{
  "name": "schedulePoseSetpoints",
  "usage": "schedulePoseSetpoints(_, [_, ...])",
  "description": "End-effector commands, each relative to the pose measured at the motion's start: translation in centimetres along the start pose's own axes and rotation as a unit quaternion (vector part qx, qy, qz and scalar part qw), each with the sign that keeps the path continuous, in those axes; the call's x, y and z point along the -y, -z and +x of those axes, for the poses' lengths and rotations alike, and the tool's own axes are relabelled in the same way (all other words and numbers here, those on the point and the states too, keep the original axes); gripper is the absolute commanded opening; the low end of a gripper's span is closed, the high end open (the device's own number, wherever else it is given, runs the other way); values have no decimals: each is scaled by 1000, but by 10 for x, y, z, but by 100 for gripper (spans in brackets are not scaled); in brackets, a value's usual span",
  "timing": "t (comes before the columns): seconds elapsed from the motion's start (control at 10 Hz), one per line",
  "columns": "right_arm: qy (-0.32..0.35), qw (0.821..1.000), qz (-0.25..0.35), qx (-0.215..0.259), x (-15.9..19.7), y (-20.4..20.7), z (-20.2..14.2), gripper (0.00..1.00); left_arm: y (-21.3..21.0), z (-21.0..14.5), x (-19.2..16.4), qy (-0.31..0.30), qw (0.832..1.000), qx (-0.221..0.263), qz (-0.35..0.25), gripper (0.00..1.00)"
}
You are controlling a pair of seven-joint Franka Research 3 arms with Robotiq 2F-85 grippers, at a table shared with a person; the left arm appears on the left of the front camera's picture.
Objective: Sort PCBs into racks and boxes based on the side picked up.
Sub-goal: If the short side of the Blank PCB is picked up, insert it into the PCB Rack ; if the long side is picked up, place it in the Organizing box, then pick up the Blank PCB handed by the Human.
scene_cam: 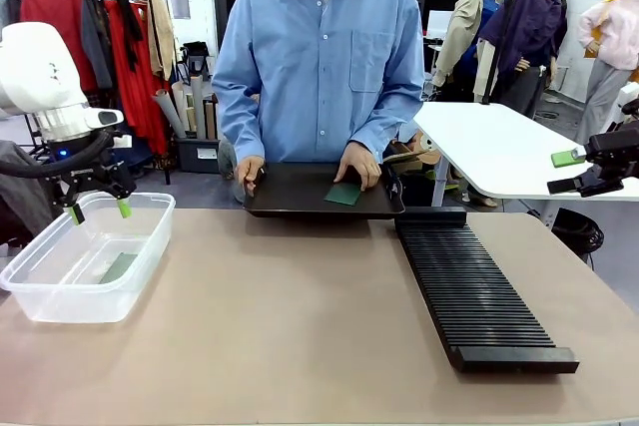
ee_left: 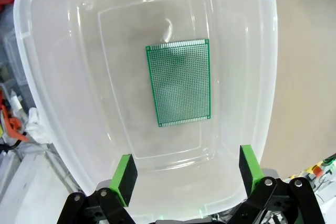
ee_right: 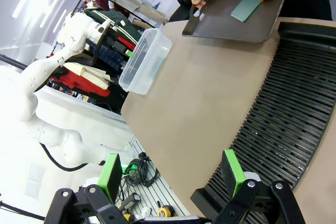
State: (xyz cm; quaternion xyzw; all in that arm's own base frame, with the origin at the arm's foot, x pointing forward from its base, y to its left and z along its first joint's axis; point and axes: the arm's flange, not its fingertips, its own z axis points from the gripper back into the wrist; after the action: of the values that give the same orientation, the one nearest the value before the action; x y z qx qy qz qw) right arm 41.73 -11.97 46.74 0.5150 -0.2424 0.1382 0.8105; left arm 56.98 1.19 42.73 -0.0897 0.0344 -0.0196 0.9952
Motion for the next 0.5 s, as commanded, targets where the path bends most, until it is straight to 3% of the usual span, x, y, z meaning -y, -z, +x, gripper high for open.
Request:
schedulePoseSetpoints(0.0, [2,1000,2,1,-2,0,1,100,3,2,-3,6,1000,2,-4,100])
schedulePoseSetpoints(0.4, [2,1000,2,1,-2,0,1,100,3,2,-3,6,1000,2,-4,100])
